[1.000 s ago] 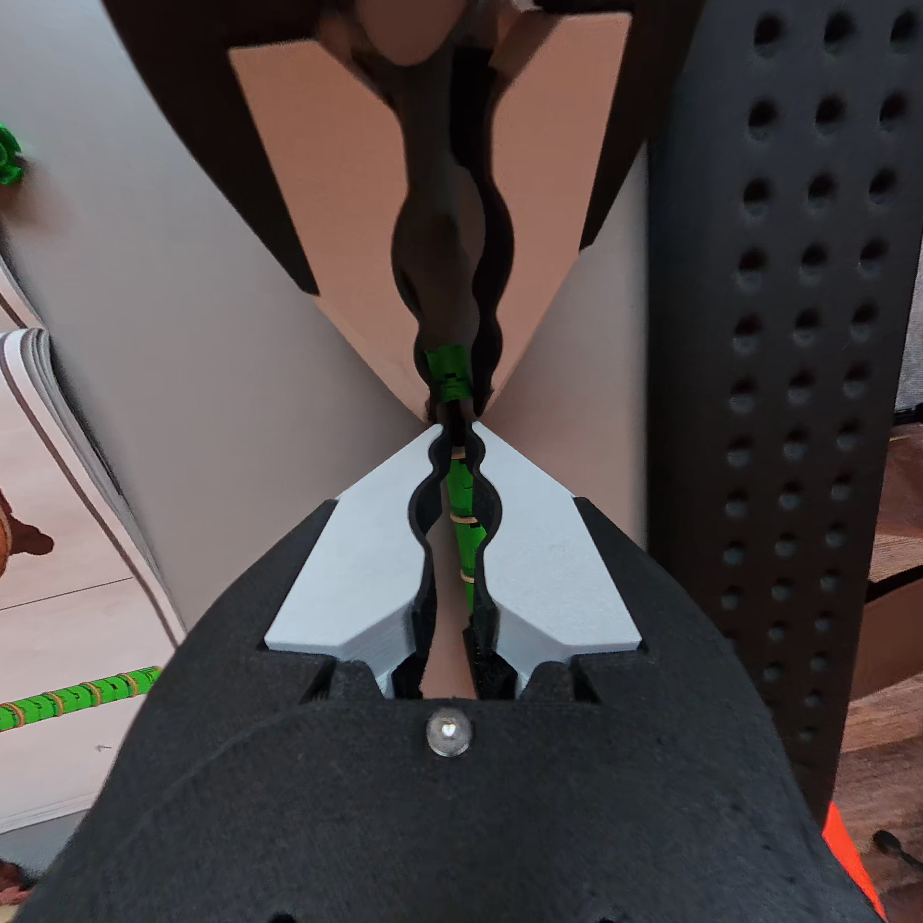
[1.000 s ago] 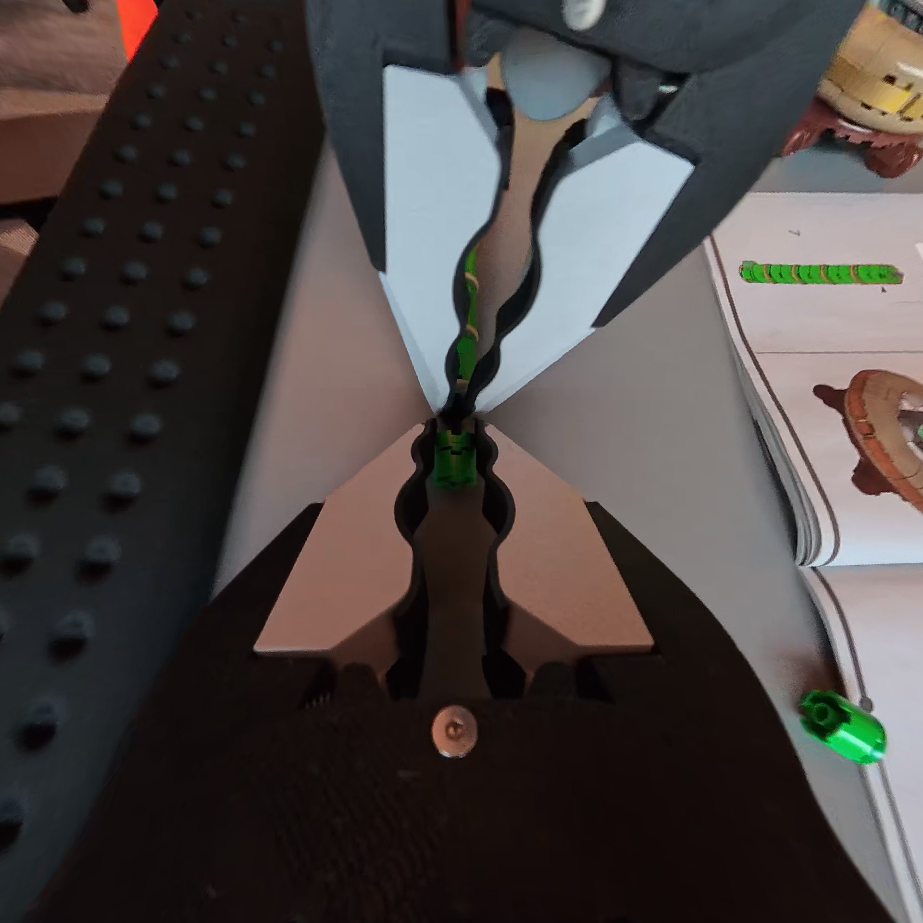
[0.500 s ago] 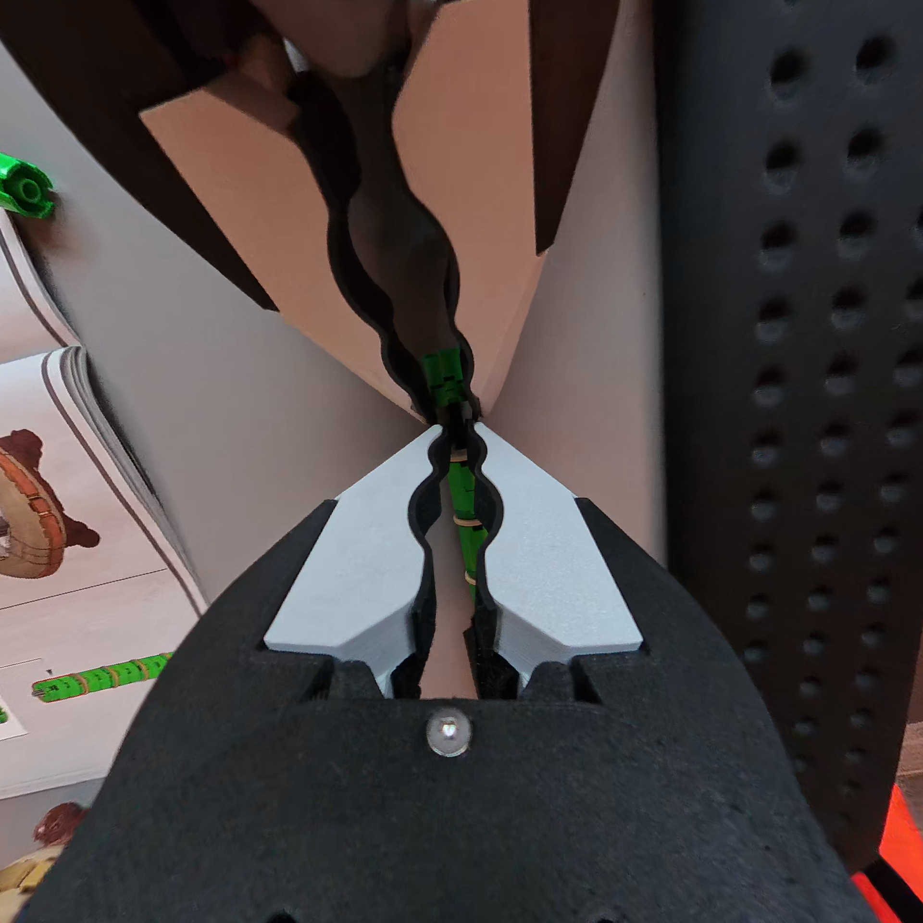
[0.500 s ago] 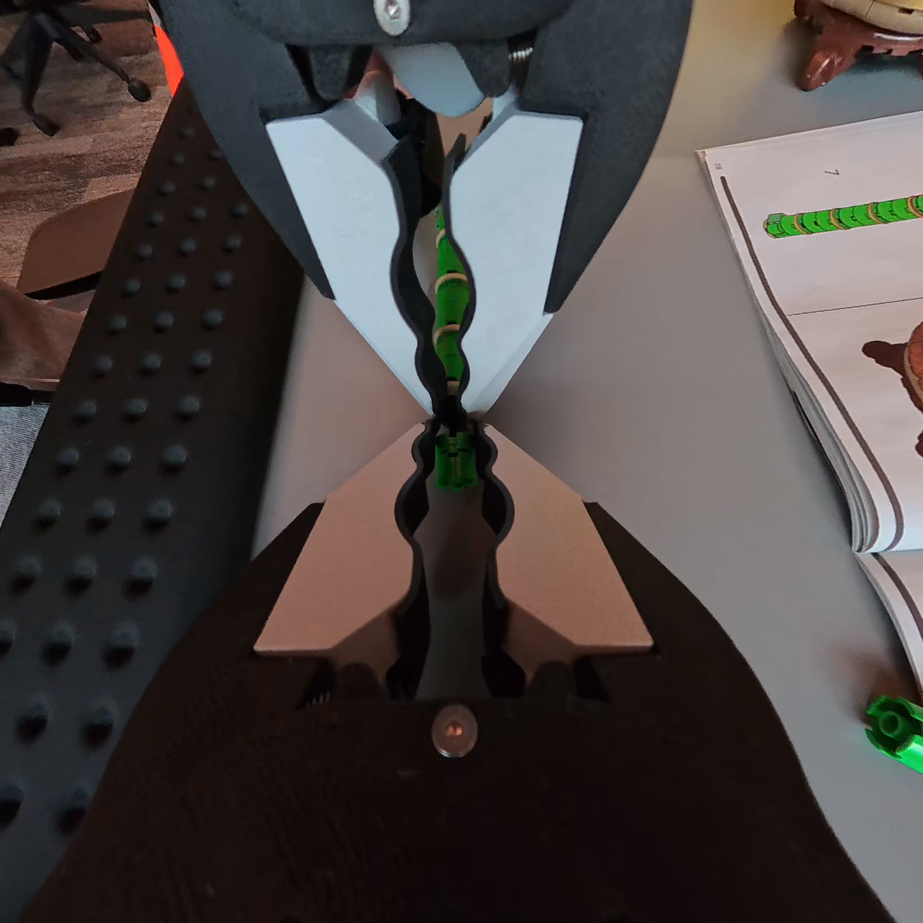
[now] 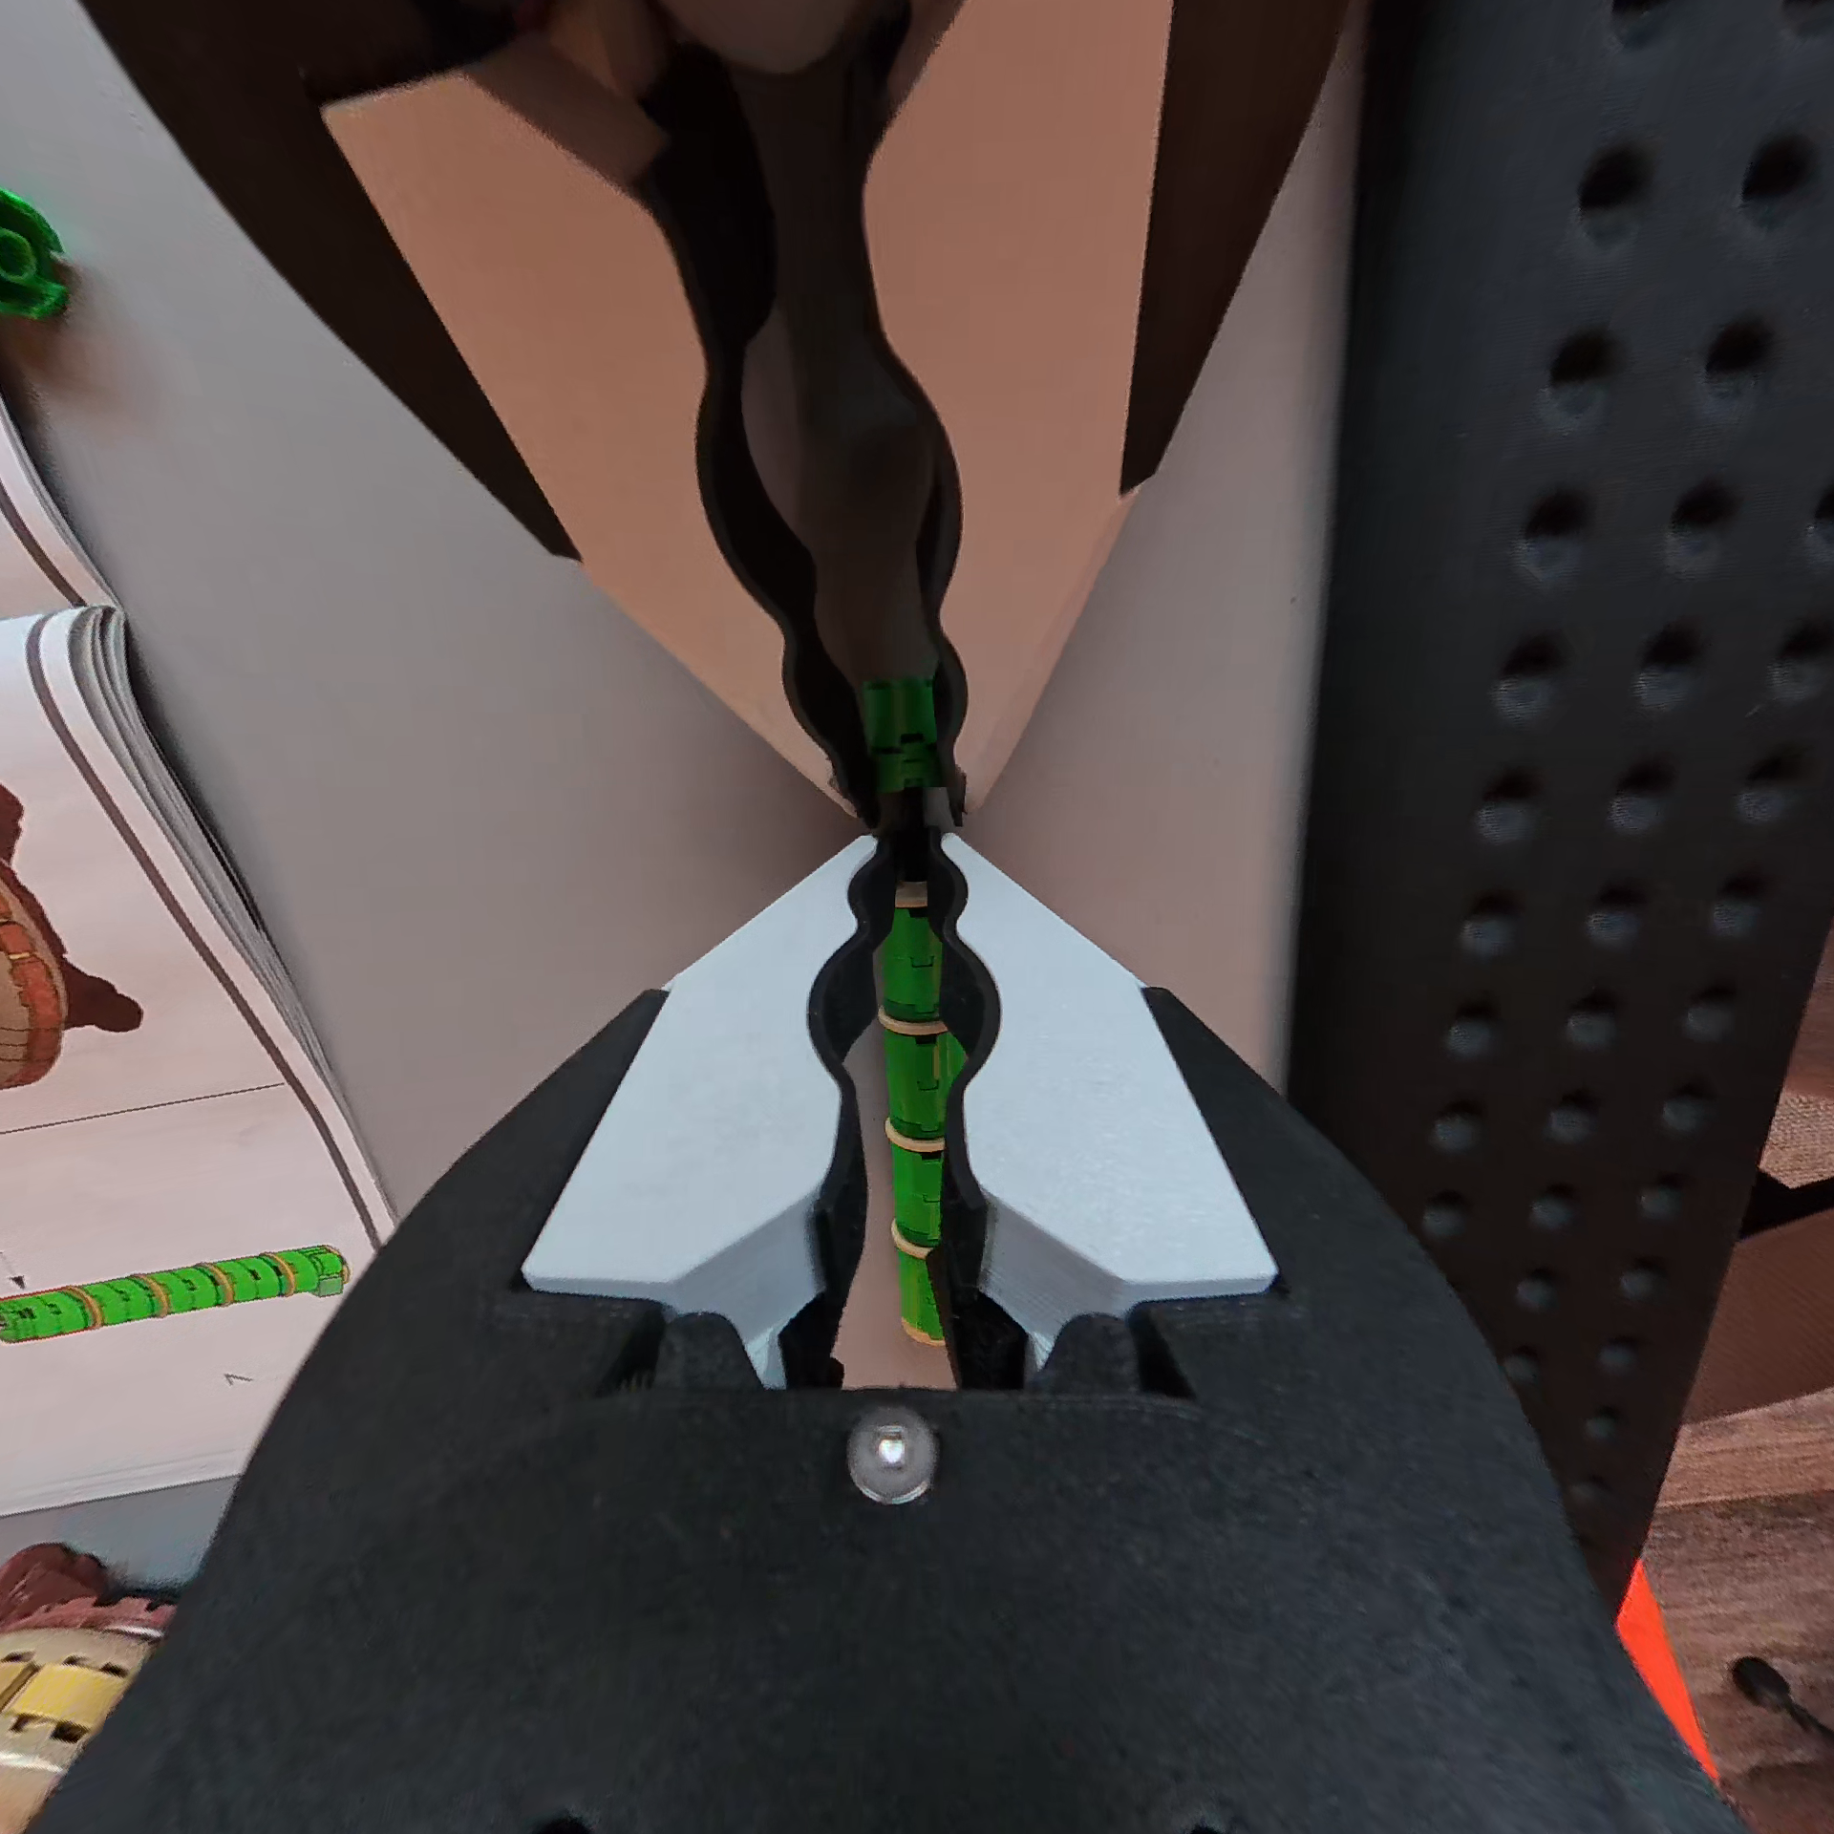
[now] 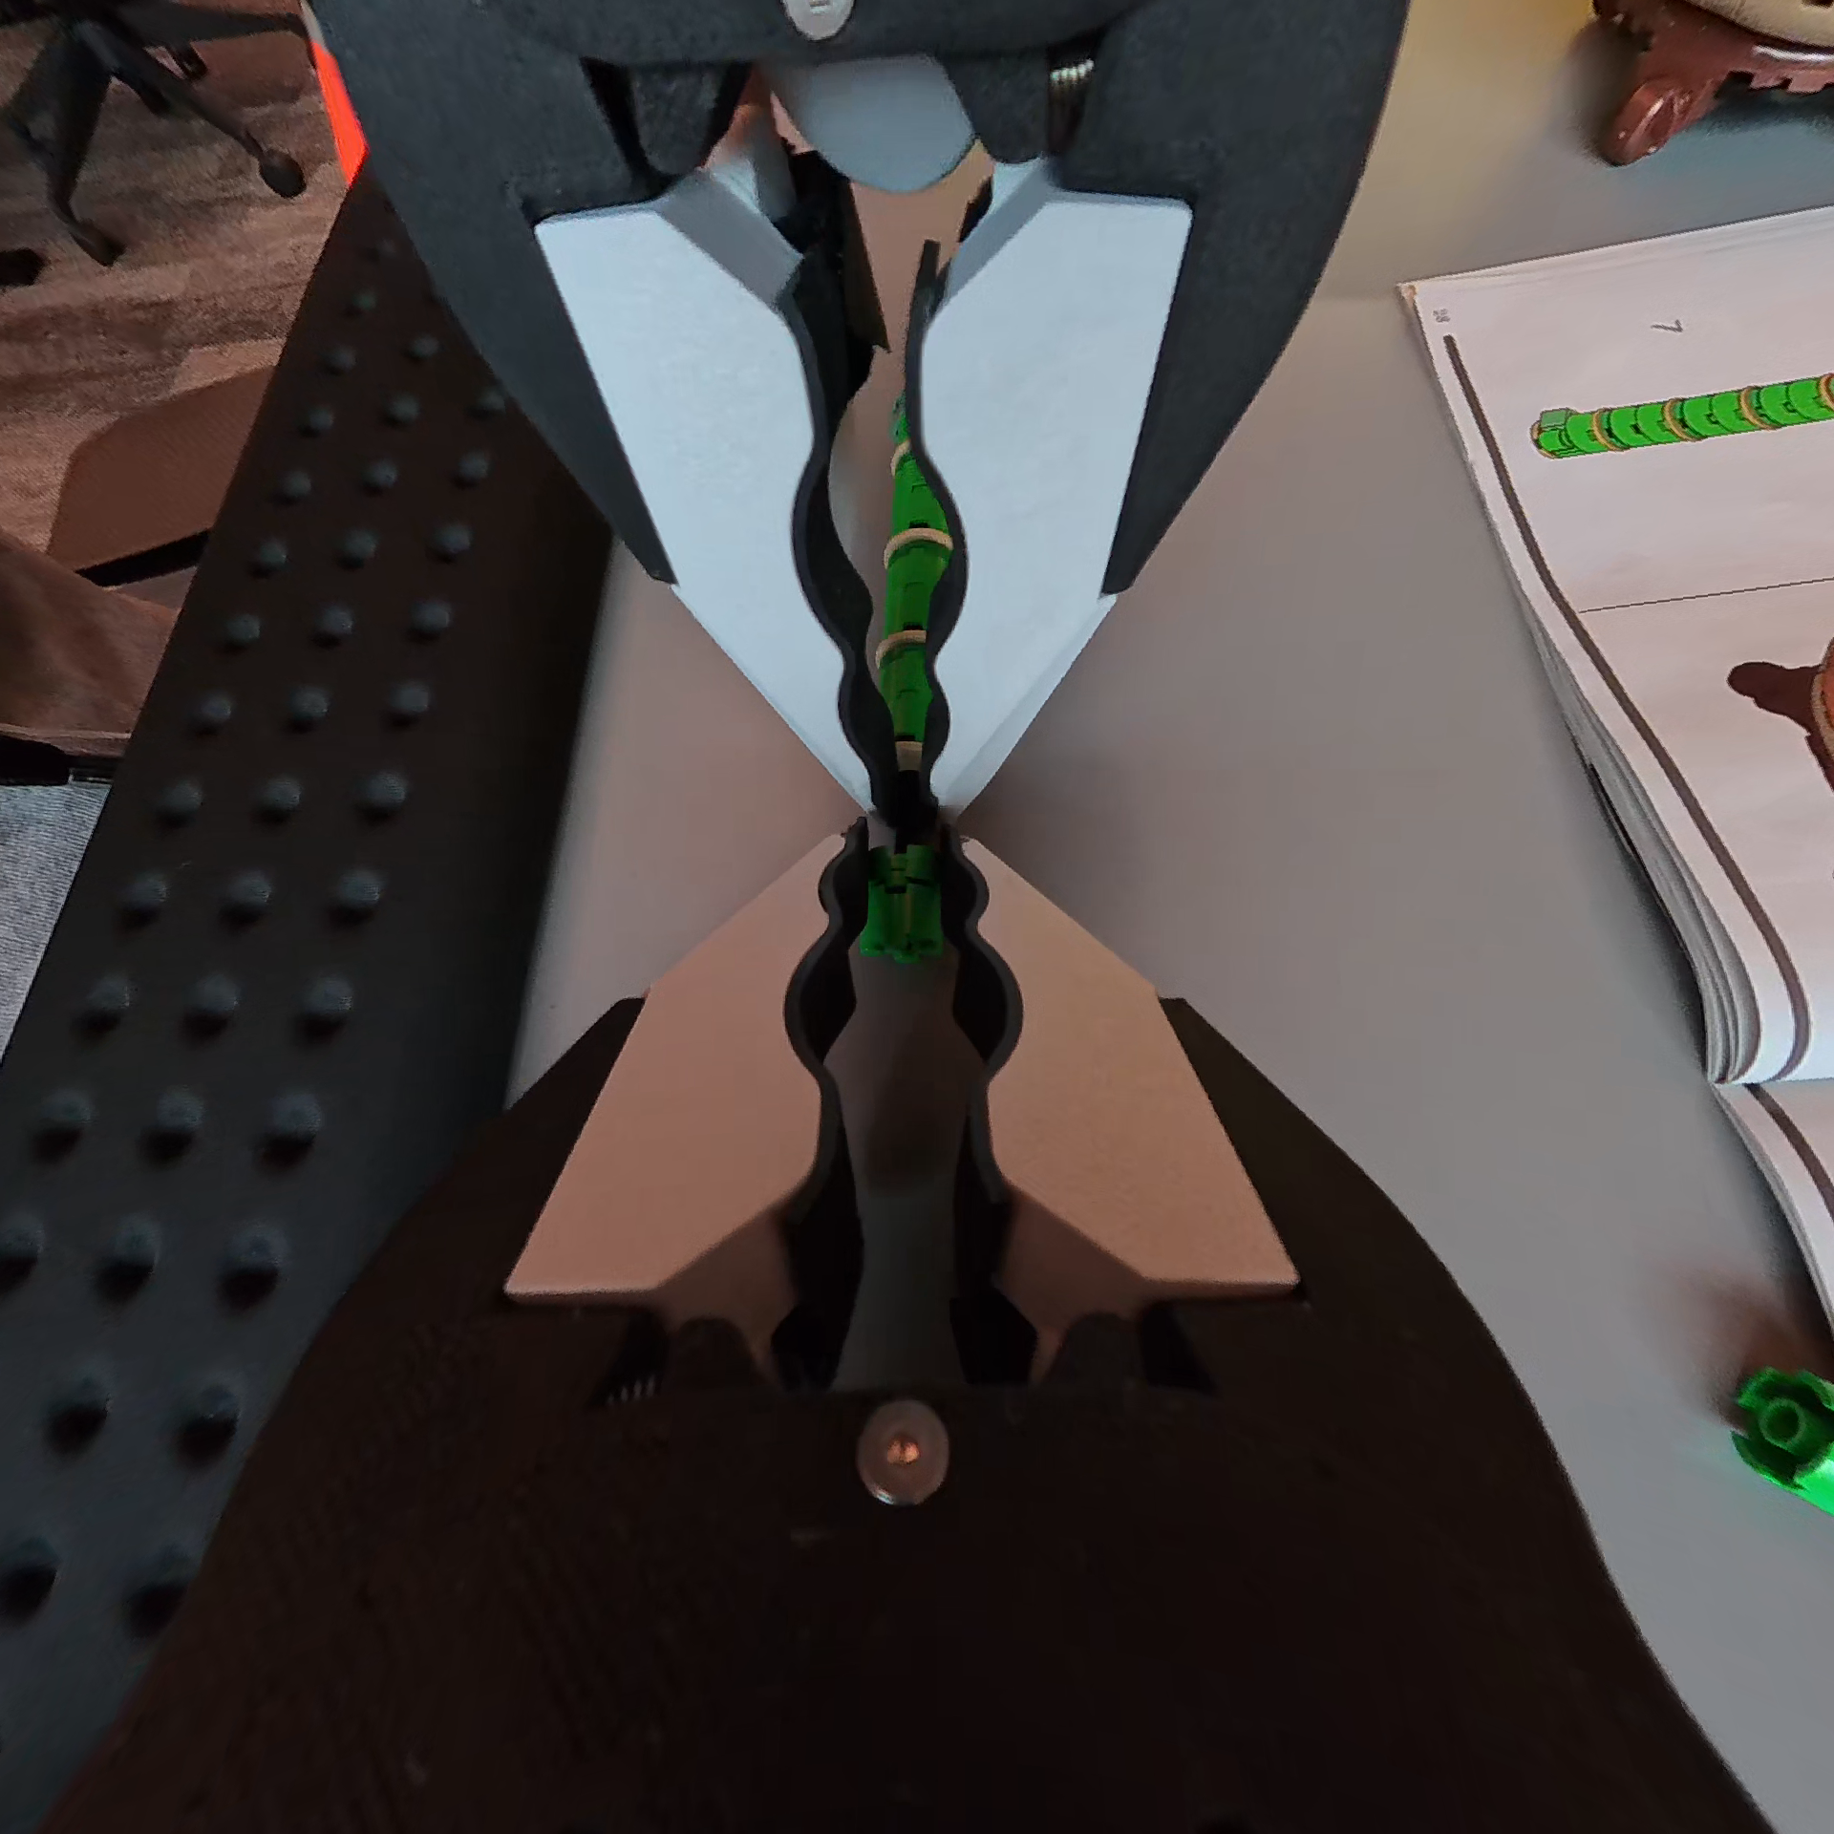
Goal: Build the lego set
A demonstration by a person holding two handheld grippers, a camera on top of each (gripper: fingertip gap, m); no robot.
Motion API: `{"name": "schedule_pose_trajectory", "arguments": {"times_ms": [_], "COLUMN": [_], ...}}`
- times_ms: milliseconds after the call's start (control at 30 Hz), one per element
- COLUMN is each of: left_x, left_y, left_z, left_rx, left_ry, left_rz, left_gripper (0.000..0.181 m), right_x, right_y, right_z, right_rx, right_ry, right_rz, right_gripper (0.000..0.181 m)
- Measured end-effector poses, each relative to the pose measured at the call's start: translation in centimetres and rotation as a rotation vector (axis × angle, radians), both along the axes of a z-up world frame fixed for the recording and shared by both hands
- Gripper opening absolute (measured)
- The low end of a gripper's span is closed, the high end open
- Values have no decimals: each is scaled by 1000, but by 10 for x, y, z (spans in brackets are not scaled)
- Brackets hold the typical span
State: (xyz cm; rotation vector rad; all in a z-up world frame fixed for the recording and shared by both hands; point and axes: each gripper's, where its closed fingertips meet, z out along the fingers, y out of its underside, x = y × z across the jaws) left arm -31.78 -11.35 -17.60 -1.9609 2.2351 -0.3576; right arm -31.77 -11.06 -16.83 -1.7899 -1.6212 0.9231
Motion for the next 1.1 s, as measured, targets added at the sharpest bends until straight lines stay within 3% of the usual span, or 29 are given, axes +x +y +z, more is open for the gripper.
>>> {"name": "schedule_pose_trajectory", "arguments": {"times_ms": [1100], "left_x": [1], "left_y": [-2], "left_z": [0], "left_rx": [41], "left_ry": [-5], "left_rz": [-54], "left_gripper": [5], "right_x": [7], "right_y": [-4], "right_z": [0], "right_rx": [51], "right_ry": [-6], "right_rz": [16], "right_gripper": [15]}}
